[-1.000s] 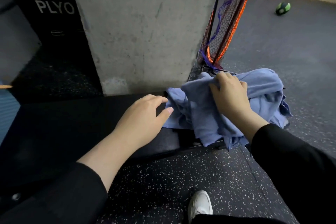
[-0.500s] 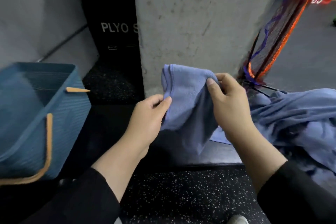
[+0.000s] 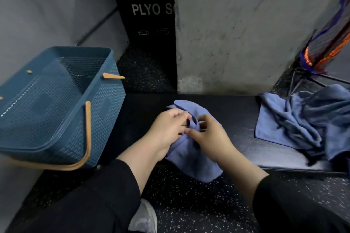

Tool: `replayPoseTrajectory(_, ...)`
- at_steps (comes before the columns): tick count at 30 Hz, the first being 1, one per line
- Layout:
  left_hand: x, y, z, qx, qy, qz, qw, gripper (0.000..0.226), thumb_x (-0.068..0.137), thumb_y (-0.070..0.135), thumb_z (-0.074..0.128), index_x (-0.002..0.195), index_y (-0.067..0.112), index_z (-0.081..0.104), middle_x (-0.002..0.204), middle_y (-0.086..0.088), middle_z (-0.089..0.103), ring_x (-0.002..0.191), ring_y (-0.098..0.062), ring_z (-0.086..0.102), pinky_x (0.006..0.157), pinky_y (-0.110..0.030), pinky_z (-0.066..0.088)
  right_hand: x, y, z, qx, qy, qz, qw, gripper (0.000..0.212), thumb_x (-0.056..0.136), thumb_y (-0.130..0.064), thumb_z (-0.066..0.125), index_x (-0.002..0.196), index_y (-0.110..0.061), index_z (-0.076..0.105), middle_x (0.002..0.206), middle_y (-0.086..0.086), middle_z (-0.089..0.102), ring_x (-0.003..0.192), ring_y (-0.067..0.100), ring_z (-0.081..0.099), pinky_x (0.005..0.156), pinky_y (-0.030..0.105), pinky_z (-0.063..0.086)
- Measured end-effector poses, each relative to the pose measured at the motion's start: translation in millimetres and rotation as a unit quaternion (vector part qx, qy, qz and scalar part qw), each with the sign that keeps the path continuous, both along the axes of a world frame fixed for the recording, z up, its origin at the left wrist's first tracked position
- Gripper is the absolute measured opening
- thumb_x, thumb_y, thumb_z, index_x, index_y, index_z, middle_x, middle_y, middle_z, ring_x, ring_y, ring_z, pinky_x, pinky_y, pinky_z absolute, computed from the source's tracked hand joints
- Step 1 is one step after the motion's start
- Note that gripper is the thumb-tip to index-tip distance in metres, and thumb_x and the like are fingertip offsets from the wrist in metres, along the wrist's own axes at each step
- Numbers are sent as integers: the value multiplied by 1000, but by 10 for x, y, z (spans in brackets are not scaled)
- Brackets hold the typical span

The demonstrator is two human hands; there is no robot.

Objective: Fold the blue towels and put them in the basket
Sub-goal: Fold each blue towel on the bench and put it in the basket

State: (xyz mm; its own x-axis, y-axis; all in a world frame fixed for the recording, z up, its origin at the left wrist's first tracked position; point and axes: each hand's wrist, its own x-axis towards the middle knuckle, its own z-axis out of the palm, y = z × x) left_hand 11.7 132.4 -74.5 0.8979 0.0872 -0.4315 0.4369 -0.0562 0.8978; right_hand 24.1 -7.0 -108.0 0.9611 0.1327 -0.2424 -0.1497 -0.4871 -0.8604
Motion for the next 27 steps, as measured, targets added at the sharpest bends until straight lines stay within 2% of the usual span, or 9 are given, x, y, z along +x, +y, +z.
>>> replayPoseTrajectory(4,30,18,-36,-44,18,32,998,8,97,14,65,102,9,70,93,-8,78,82,-15,76,62,-16,53,34,-127,68,-13,-42,58,997,6,92,-23,66,92,-21,71,79,2,71,77,17,66,71,34,51)
replayPoseTrajectory(8,72,7,-4,38,-33,79,996,19,95,1,59,103,13,72,84,-2,73,69,-13,68,58,-17,50,40,-184,222,-4,-69,69,995,31,93,-9,58,73,-29,71,62,-8,67,56,0,51,60,25,45)
replayPoseTrajectory(12,172,169,408,18,-232,219,948,32,80,7,52,69,28,74,72,6,69,74,-13,62,69,-27,47,201,-426,747,122,-200,-111,966,32,86,-2,52,88,-22,77,82,-10,75,77,3,64,74,27,53)
replayPoseTrajectory(15,175,457,684,-53,-300,309,901,46,83,2,45,54,28,69,61,11,63,67,-7,60,67,-24,48,273,-813,1153,227,-231,-213,922,30,84,-7,48,84,-21,75,75,-3,70,69,12,59,60,24,47)
replayPoseTrajectory(18,148,685,489,55,-184,248,950,30,88,13,50,73,24,74,76,6,70,81,-13,68,80,-35,56,295,-1134,988,62,-156,-202,965,25,89,-7,49,91,-17,72,74,2,68,56,9,54,47,19,42)
replayPoseTrajectory(20,162,769,211,204,-93,149,963,26,93,21,53,109,25,72,112,-5,71,109,-24,65,99,-45,52,353,-1321,641,-89,-77,-151,981,23,91,-11,55,107,-17,70,88,10,72,66,18,58,60,28,49)
replayPoseTrajectory(23,118,733,11,432,-77,62,896,42,98,33,56,139,20,55,141,-10,52,126,-29,52,105,-41,43,356,-1438,287,-252,11,-45,967,55,90,-24,69,141,-17,50,126,14,64,102,30,63,82,39,51)
replayPoseTrajectory(25,93,625,-74,450,-105,7,887,41,94,43,59,132,26,59,131,-6,57,119,-29,57,98,-40,47,332,-1415,198,-349,-66,3,935,63,88,-30,72,144,-18,47,138,14,55,117,33,57,90,38,45)
replayPoseTrajectory(27,59,489,-238,481,-44,-111,869,48,88,58,53,129,34,57,127,2,58,118,-27,58,95,-43,49,308,-1330,139,-321,-126,47,938,59,87,-28,74,141,-19,52,137,9,55,119,31,55,91,32,41)
